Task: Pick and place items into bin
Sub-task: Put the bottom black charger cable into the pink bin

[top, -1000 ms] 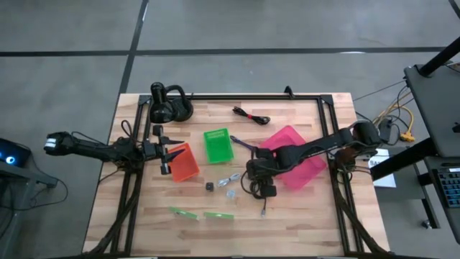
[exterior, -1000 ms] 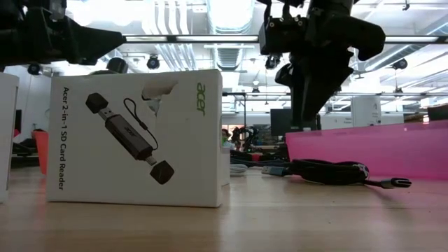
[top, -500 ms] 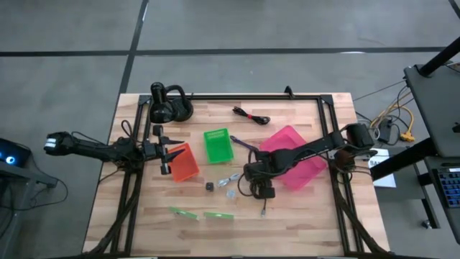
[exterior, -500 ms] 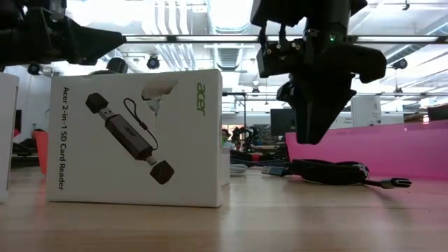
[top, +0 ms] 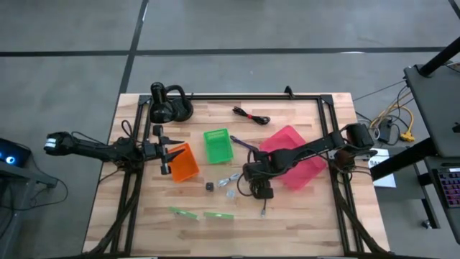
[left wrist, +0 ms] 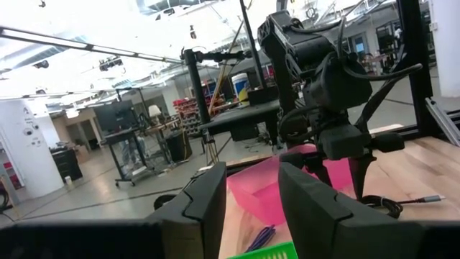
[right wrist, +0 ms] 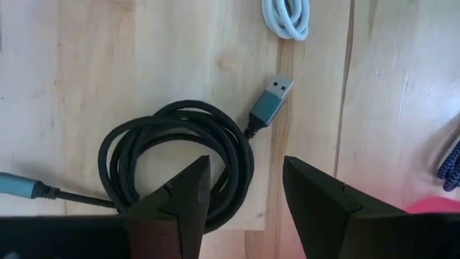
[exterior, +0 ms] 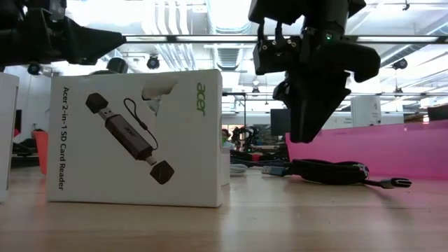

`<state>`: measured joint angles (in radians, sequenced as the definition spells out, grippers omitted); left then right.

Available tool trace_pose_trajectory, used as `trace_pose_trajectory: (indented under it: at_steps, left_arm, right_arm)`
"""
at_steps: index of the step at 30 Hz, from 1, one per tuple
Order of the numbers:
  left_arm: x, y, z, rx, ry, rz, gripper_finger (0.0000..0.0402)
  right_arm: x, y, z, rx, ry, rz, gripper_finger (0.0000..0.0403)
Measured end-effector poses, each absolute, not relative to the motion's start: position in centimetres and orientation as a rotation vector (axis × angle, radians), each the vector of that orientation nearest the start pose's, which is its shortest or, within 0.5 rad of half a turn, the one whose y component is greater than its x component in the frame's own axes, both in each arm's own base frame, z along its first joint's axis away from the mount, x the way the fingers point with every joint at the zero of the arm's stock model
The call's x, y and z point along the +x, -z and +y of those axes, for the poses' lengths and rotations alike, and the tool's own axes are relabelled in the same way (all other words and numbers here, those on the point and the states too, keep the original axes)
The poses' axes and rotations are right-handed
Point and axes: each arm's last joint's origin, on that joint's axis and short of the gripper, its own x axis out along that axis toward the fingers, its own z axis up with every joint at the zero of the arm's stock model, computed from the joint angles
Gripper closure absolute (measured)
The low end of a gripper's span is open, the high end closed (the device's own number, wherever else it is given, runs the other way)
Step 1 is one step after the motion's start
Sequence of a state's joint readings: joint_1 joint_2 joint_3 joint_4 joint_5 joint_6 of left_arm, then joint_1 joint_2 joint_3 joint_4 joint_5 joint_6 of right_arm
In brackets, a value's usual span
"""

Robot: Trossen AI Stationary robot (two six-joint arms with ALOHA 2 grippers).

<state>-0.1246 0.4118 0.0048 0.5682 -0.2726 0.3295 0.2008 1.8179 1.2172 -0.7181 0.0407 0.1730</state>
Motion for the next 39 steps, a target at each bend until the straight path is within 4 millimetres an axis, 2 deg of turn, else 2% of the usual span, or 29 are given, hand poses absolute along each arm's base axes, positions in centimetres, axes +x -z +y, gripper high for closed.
trace_pose_trajectory:
  at_steps: [12,39]
  left_arm:
    - [12.1,-18.3,-0.7,0.297,-0.172,-0.132,0.0288]
    - [12.1,-18.3,-0.7,0.297,-0.172,-0.132,0.0288]
  right_arm:
    - [33.9,-17.4,7.0,0.032,-0.077,1.292,0.0239]
    - [33.3,-15.4,6.8,-0.011,-0.112,1.259,0.0234]
